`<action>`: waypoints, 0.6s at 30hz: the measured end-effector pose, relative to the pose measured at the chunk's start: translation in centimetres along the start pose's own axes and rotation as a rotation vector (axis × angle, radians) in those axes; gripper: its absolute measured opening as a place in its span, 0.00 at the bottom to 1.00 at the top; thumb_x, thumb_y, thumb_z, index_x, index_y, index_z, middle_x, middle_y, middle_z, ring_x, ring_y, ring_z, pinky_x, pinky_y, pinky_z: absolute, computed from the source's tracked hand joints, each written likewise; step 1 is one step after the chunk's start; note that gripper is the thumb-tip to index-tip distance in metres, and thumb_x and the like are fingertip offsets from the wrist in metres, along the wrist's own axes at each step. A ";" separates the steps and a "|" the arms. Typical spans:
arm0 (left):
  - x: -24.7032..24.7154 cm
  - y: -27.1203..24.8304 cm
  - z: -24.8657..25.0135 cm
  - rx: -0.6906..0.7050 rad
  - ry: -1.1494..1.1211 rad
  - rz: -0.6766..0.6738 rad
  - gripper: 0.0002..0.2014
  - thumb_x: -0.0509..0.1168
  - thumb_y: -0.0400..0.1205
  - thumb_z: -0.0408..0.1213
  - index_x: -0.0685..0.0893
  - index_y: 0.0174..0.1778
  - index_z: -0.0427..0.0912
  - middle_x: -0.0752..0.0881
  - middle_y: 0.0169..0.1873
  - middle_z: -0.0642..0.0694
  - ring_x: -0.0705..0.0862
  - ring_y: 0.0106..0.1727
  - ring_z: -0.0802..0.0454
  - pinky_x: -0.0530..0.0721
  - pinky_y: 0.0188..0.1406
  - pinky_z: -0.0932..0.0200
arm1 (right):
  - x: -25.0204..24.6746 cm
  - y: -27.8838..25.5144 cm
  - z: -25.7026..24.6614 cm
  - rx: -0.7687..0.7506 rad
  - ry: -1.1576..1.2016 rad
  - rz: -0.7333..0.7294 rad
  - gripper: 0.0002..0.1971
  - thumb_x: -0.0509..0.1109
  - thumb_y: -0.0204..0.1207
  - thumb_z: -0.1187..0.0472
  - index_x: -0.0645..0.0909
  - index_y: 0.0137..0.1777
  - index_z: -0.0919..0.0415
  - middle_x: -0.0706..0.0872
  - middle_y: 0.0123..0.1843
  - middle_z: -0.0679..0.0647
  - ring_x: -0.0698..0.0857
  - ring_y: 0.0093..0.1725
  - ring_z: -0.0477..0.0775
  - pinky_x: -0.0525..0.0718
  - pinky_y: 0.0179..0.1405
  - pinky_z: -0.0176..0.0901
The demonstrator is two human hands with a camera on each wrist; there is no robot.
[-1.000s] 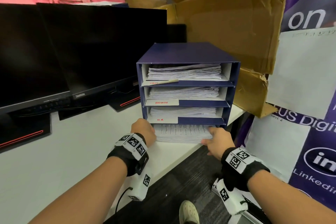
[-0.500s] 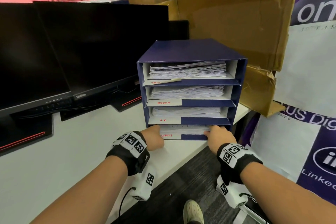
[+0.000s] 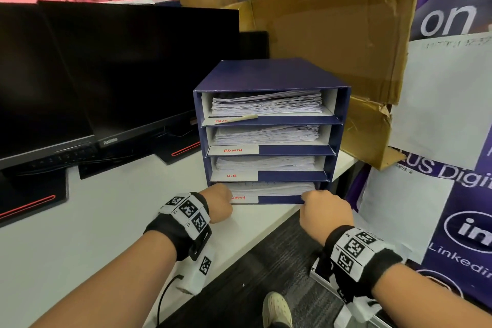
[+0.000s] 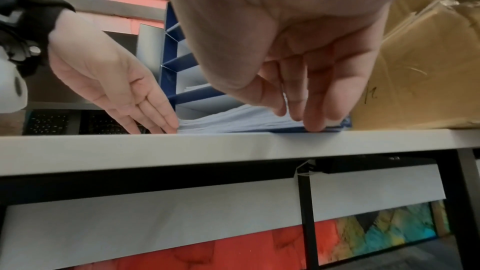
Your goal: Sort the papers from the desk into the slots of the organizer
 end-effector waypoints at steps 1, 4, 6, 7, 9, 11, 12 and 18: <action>0.1 0.0 0.2 -0.002 0.024 -0.029 0.13 0.53 0.83 0.25 0.79 0.58 0.30 0.80 0.55 0.35 0.77 0.51 0.43 0.77 0.55 0.55 | 0.3 0.0 -0.1 -0.014 -0.011 -0.036 0.12 0.58 0.78 0.62 0.81 0.54 0.56 0.86 0.50 0.54 0.87 0.48 0.58 0.76 0.39 0.43; -0.3 -0.2 0.7 -0.021 0.110 0.003 0.16 0.54 0.83 0.28 0.79 0.65 0.31 0.81 0.64 0.36 0.81 0.59 0.42 0.77 0.62 0.55 | 0.9 0.3 -0.2 -0.038 -0.007 -0.102 0.12 0.59 0.77 0.63 0.80 0.57 0.57 0.86 0.53 0.55 0.87 0.50 0.60 0.76 0.40 0.44; -0.6 -0.2 1.0 0.005 0.243 0.033 0.17 0.54 0.84 0.30 0.79 0.67 0.33 0.81 0.65 0.37 0.80 0.66 0.42 0.77 0.63 0.55 | 0.9 0.6 -0.2 -0.039 -0.006 -0.115 0.14 0.59 0.76 0.63 0.80 0.58 0.57 0.85 0.54 0.56 0.87 0.51 0.60 0.79 0.42 0.45; -0.6 -0.4 1.2 0.009 0.269 0.017 0.17 0.54 0.85 0.30 0.79 0.68 0.33 0.81 0.66 0.37 0.79 0.68 0.41 0.76 0.64 0.55 | 0.8 0.7 -0.3 -0.037 -0.009 -0.120 0.14 0.59 0.76 0.62 0.80 0.59 0.57 0.85 0.54 0.56 0.86 0.52 0.60 0.80 0.44 0.46; -0.8 -0.8 1.5 -0.012 0.267 -0.031 0.18 0.54 0.86 0.29 0.77 0.70 0.30 0.78 0.69 0.35 0.77 0.70 0.41 0.75 0.66 0.56 | 0.7 0.9 -0.3 -0.033 -0.015 -0.130 0.15 0.59 0.76 0.62 0.80 0.60 0.57 0.85 0.55 0.56 0.86 0.53 0.60 0.81 0.46 0.47; -0.7 -1.1 1.7 -0.072 0.207 -0.098 0.17 0.53 0.86 0.28 0.75 0.70 0.27 0.75 0.71 0.33 0.79 0.66 0.42 0.76 0.64 0.57 | 0.7 1.2 -0.4 -0.028 -0.014 -0.136 0.16 0.59 0.75 0.62 0.79 0.61 0.57 0.85 0.56 0.56 0.86 0.53 0.60 0.81 0.47 0.47; -1.0 -1.1 1.6 -0.128 0.146 -0.100 0.17 0.53 0.86 0.28 0.75 0.70 0.27 0.76 0.71 0.33 0.81 0.57 0.47 0.79 0.57 0.61 | 0.7 1.3 -0.3 -0.028 -0.011 -0.138 0.16 0.60 0.75 0.62 0.79 0.61 0.57 0.85 0.56 0.56 0.86 0.53 0.60 0.81 0.47 0.48; -1.4 -1.6 2.3 -0.051 0.414 -0.110 0.19 0.56 0.85 0.25 0.70 0.73 0.27 0.77 0.68 0.30 0.76 0.69 0.36 0.72 0.69 0.49 | 0.7 1.3 -0.4 -0.027 0.064 -0.157 0.16 0.60 0.74 0.62 0.78 0.62 0.56 0.84 0.57 0.56 0.86 0.54 0.60 0.84 0.51 0.50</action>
Point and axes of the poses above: each hand's wrist, its own y-axis towards the middle knuckle, its own x-axis out of the palm, z = x × y, the point moved 5 cm from there along y, towards the middle knuckle
